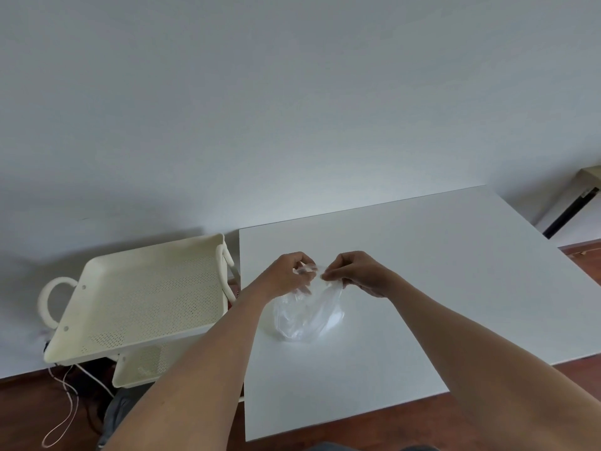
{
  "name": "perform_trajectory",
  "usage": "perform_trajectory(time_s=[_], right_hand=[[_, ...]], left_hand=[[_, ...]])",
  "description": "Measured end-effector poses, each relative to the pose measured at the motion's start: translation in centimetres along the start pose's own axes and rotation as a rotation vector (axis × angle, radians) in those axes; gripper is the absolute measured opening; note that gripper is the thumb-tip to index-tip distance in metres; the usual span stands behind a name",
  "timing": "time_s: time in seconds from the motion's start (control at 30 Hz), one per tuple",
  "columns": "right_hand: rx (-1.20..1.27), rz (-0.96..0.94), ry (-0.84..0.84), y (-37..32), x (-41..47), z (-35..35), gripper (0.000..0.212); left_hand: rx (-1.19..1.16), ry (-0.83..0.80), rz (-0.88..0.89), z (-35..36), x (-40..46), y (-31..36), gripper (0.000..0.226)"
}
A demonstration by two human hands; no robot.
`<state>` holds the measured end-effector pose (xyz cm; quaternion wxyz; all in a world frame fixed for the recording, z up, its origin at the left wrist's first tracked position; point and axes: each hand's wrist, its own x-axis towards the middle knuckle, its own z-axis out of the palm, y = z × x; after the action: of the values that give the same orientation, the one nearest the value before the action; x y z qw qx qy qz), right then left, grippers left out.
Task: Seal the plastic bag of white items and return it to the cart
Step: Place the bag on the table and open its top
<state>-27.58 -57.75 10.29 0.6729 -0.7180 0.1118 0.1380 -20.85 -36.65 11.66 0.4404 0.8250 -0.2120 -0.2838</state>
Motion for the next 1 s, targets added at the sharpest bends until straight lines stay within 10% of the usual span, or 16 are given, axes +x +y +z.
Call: perform_trajectory(time_s=[1.0], right_hand=[[-0.128, -0.02, 0.065, -0.8, -0.4, -0.2, 0.034]], left_hand=[[-0.043, 0.193, 0.026, -0.3, 0.2, 0.6, 0.007]])
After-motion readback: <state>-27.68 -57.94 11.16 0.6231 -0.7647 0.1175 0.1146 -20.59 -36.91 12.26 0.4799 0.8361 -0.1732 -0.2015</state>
